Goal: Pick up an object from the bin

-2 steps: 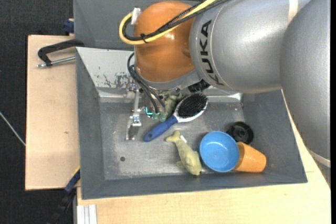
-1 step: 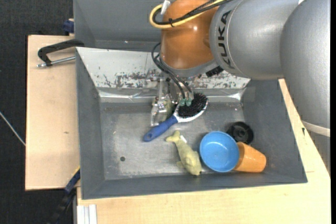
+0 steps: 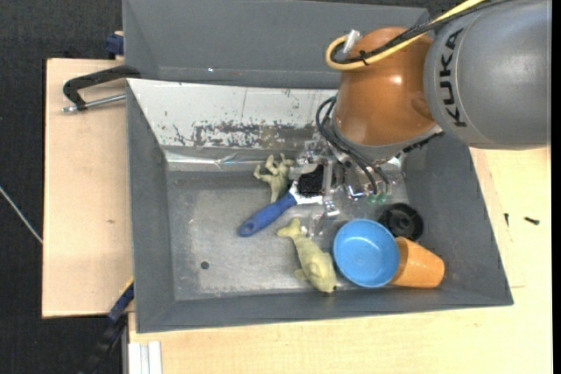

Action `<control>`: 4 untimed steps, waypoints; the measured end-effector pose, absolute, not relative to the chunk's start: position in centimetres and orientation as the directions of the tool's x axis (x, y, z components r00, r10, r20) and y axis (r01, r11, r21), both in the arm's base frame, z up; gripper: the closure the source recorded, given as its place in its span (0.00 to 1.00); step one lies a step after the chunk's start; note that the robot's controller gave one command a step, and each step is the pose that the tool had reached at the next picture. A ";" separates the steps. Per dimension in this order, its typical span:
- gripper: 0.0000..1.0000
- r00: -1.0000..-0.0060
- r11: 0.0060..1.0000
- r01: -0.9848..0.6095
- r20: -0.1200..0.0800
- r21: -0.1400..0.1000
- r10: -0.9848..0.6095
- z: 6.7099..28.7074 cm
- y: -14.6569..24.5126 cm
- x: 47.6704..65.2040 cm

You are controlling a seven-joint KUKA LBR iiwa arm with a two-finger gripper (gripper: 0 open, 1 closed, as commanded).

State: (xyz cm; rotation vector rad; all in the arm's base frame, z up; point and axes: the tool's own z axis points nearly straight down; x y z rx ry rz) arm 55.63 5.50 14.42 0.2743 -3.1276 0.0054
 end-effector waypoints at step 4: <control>1.00 -0.681 0.681 -0.733 -0.007 -0.005 -0.733 7.7 10.4 59.7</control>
Offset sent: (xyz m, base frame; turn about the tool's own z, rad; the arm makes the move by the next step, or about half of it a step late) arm 0.0278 0.0160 0.0005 -0.3917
